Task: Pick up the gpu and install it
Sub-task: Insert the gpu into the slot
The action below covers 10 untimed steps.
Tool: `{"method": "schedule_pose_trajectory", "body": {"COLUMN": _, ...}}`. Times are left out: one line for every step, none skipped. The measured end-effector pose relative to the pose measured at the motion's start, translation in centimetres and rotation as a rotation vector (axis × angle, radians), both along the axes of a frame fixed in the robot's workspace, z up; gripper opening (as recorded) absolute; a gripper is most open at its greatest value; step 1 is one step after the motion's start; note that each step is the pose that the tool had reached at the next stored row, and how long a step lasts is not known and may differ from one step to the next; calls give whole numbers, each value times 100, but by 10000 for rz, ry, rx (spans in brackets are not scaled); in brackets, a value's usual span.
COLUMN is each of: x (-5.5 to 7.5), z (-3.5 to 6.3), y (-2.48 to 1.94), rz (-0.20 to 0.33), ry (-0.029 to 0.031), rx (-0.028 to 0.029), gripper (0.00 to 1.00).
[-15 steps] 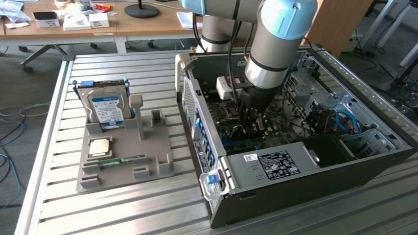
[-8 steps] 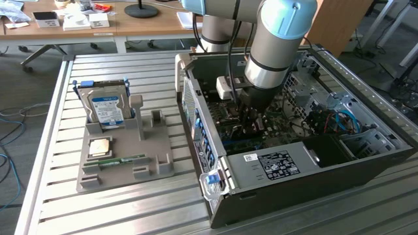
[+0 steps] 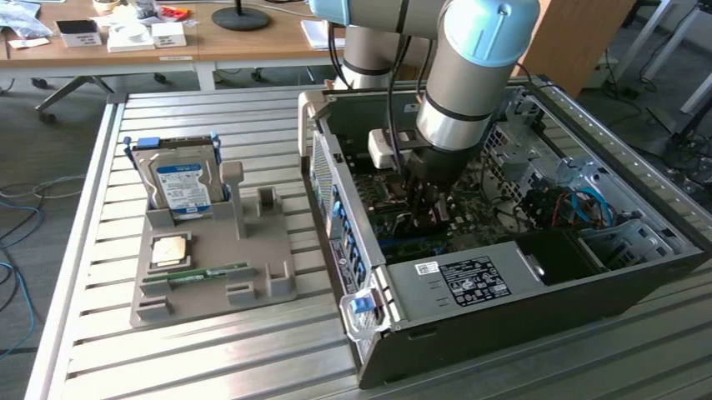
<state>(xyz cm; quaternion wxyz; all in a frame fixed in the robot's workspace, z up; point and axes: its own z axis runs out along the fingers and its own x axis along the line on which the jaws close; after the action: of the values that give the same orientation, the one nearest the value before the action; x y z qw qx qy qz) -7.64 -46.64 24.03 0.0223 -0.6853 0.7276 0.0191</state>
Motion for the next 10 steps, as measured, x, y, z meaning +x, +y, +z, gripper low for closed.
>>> {"method": "schedule_pose_trajectory", "body": {"x": 0, "z": 0, "y": 1, "rz": -15, "ry": 0, "rx": 0, "gripper": 27}}
{"method": "schedule_pose_trajectory", "body": {"x": -1, "z": 0, "y": 2, "rz": -30, "ry": 0, "rx": 0, "gripper": 27}}
{"method": "schedule_pose_trajectory", "body": {"x": -1, "z": 0, "y": 4, "rz": -45, "ry": 0, "rx": 0, "gripper": 27}}
{"method": "schedule_pose_trajectory", "body": {"x": -4, "z": 0, "y": 6, "rz": -58, "ry": -1, "rx": 0, "gripper": 27}}
{"method": "schedule_pose_trajectory", "body": {"x": -8, "z": 0, "y": 7, "rz": -63, "ry": -3, "rx": 0, "gripper": 27}}
{"method": "schedule_pose_trajectory", "body": {"x": -15, "z": 0, "y": 8, "rz": -64, "ry": -3, "rx": 0, "gripper": 27}}
{"method": "schedule_pose_trajectory", "body": {"x": -20, "z": -1, "y": 9, "rz": -62, "ry": -2, "rx": 2, "gripper": 27}}
{"method": "schedule_pose_trajectory", "body": {"x": -23, "z": -1, "y": 10, "rz": -62, "ry": -2, "rx": 1, "gripper": 27}}
{"method": "schedule_pose_trajectory", "body": {"x": -23, "z": -1, "y": 9, "rz": -62, "ry": -3, "rx": 0, "gripper": 27}}
{"method": "schedule_pose_trajectory", "body": {"x": -24, "z": -1, "y": 9, "rz": -64, "ry": -3, "rx": 1, "gripper": 27}}
